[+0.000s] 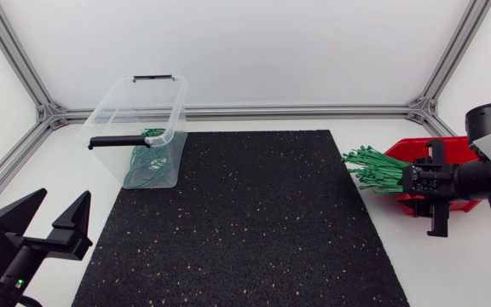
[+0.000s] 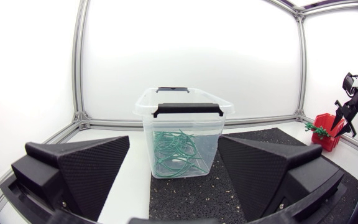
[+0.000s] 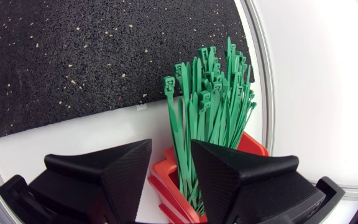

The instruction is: Take a green cable tie from the red box, thread the tail through the head to close it, then place it in the transparent bin on the left.

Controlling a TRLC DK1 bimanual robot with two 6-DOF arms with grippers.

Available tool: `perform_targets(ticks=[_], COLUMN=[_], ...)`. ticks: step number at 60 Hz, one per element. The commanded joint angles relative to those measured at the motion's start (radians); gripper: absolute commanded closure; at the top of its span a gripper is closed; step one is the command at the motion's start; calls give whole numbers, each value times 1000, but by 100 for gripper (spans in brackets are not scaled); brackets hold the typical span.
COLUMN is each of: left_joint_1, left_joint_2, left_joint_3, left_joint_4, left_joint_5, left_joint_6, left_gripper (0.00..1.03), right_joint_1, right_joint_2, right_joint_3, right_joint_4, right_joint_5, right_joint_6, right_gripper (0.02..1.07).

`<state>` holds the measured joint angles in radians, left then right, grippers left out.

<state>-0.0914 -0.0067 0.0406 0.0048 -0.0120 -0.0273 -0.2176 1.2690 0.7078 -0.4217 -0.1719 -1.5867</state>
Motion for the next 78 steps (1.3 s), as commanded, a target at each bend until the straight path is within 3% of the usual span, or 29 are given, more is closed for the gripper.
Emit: perform_targets(ticks=[1,29,40,46,78], left_joint_1=[-2,-8,-10,-13,-16], left_joint_2=[-3,-3,-3,-3,-3], left_joint_3=[-39,-39,-39,-39,-39], left_joint_4=[-20,-20,-22,-22,-22], left_joint_5=[4,4,6,4,4], left_joint_6=[-25,-25,-25,-26,-26], left_gripper=[4,4,4,4,4], right_joint_1=[11,18,17,17,-23], right_joint_2=[23,89,87,93,27], right_joint_3=[7,-1,24,53,139], right_joint_4=[1,77,41,-15,-129], right_joint_5=[-5,28,26,9,-46], right_joint_6=[-2,30,33,47,45], right_gripper=[74,86,91,99,100])
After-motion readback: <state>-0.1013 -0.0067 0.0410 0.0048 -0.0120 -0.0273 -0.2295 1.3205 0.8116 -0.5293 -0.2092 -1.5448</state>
